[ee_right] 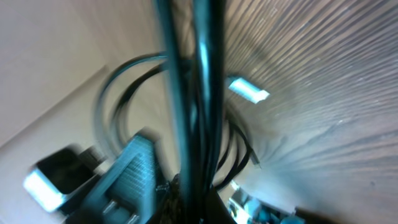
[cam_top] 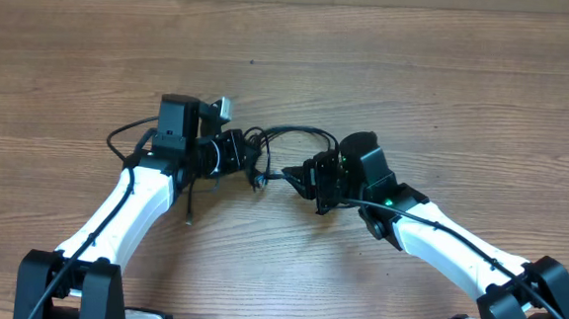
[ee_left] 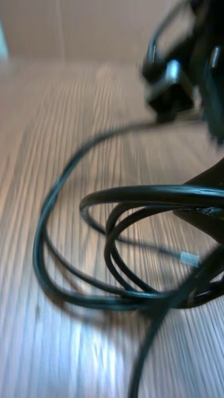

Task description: Untangle cables

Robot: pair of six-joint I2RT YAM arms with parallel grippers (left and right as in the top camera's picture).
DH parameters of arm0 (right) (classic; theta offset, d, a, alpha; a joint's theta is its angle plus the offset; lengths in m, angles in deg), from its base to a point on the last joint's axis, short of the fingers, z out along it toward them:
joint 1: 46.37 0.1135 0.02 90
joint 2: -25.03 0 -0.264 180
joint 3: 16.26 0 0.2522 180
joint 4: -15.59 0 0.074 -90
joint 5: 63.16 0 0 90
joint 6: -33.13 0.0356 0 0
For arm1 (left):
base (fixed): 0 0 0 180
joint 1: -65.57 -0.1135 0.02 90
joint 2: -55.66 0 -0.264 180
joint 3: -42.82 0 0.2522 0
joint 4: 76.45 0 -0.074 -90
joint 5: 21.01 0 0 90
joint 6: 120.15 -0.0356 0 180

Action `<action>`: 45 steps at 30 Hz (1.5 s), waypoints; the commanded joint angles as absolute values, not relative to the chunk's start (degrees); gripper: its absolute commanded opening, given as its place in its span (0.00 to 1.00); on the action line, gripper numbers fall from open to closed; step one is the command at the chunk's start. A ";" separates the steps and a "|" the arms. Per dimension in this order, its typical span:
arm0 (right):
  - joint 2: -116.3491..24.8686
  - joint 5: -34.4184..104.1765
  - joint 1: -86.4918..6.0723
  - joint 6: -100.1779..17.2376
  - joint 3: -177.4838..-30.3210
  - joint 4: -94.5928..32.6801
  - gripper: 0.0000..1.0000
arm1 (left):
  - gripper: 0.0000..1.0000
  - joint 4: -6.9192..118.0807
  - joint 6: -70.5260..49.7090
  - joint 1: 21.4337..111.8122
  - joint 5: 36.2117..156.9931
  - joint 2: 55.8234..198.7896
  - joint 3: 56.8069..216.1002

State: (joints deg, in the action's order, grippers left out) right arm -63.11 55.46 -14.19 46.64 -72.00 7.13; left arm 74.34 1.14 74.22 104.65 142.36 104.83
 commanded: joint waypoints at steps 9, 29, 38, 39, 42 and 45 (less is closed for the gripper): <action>-62.54 69.95 -21.69 41.17 -72.42 7.11 0.04 | 0.04 65.67 -8.71 74.50 84.49 142.55 104.85; -62.54 66.41 -45.90 13.06 -72.42 -24.76 0.04 | 0.04 57.45 -8.76 74.50 63.84 142.55 104.85; -62.54 53.84 -56.50 6.66 -72.42 -38.31 0.04 | 0.04 57.47 -8.74 74.50 62.92 142.55 104.85; -62.54 53.12 -56.96 6.64 -72.42 -38.79 0.04 | 0.04 57.45 -8.76 74.50 62.53 142.55 104.85; -62.54 49.97 -59.26 6.48 -72.42 -41.46 0.04 | 0.04 57.47 -8.76 74.50 61.94 142.55 104.85; -62.54 49.91 -59.91 3.16 -72.42 -41.59 0.06 | 0.04 57.47 -8.76 74.50 61.98 142.55 104.85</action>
